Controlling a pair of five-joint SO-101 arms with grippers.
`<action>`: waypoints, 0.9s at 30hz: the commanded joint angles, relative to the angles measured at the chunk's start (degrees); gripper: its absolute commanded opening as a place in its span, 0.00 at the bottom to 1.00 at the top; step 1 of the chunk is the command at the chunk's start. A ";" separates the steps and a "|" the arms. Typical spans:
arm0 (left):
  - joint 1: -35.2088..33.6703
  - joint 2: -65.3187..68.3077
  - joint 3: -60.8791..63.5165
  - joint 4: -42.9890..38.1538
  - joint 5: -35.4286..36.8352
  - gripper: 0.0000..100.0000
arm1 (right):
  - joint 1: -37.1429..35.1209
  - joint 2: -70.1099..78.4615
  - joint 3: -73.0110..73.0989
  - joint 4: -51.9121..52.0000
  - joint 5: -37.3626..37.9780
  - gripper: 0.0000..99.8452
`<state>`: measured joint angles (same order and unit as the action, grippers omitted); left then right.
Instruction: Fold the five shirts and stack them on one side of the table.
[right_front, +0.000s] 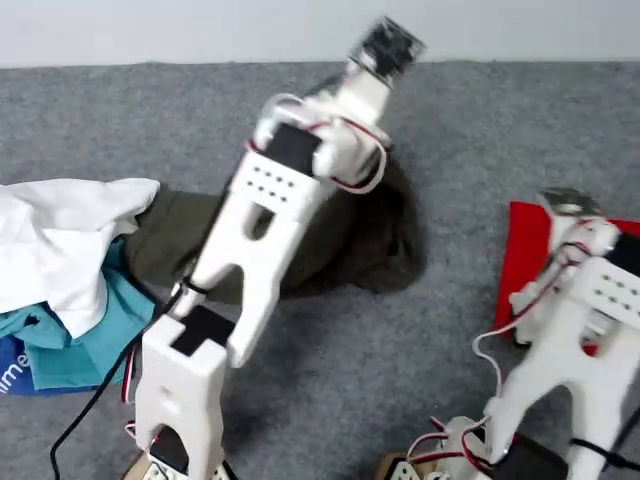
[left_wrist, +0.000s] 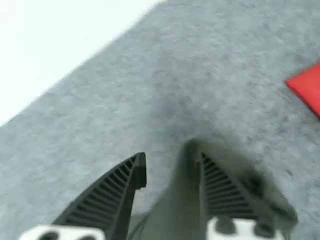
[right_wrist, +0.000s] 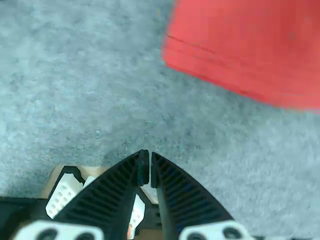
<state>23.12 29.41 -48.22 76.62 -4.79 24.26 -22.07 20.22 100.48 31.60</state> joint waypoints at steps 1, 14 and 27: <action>-3.08 0.62 -12.09 11.08 0.35 0.20 | -9.63 -1.54 -0.79 1.80 -3.16 0.01; -10.11 -3.69 -1.45 24.00 -7.38 0.16 | -32.04 -1.45 -0.44 -9.71 -8.44 0.01; -17.58 -10.73 30.99 22.15 -14.51 0.20 | -32.31 5.49 -0.70 -11.74 -8.44 0.01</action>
<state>6.68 19.82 -20.88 99.03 -16.84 -7.47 -18.20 20.22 89.14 23.69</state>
